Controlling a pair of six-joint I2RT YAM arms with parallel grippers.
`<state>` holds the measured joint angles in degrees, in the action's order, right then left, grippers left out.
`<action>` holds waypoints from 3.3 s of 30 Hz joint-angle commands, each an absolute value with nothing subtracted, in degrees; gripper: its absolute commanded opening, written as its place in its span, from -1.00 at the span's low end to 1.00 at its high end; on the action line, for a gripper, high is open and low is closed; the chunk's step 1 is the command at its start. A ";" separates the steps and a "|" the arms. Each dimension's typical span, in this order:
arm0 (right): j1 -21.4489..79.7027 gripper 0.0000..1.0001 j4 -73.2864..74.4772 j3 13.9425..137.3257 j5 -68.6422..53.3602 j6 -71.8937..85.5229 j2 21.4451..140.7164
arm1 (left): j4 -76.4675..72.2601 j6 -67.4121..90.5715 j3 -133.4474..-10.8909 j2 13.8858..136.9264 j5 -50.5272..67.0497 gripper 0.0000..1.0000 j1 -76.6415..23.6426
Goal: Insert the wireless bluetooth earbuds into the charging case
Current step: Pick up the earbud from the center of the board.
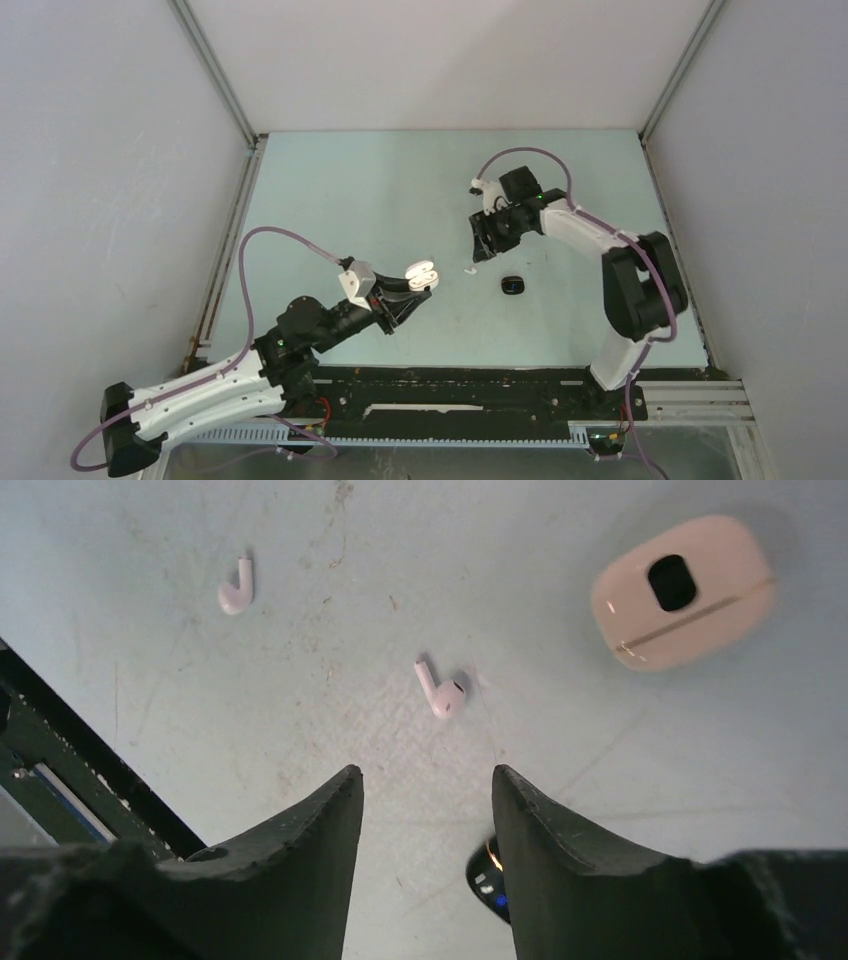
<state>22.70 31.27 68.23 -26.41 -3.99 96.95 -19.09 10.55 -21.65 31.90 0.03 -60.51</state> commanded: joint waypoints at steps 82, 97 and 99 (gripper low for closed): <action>36.06 -0.24 40.46 83.62 -4.17 -0.88 116.91 | -24.54 13.97 -18.81 35.72 -0.88 -0.98 -60.47; 36.74 -0.39 41.32 83.04 -3.39 -1.26 116.08 | -23.37 14.00 -19.34 35.86 -0.88 -0.98 -60.47; 36.76 -0.40 41.30 82.97 -3.49 -1.39 116.14 | -23.44 14.01 -19.40 35.86 -0.96 -0.98 -60.47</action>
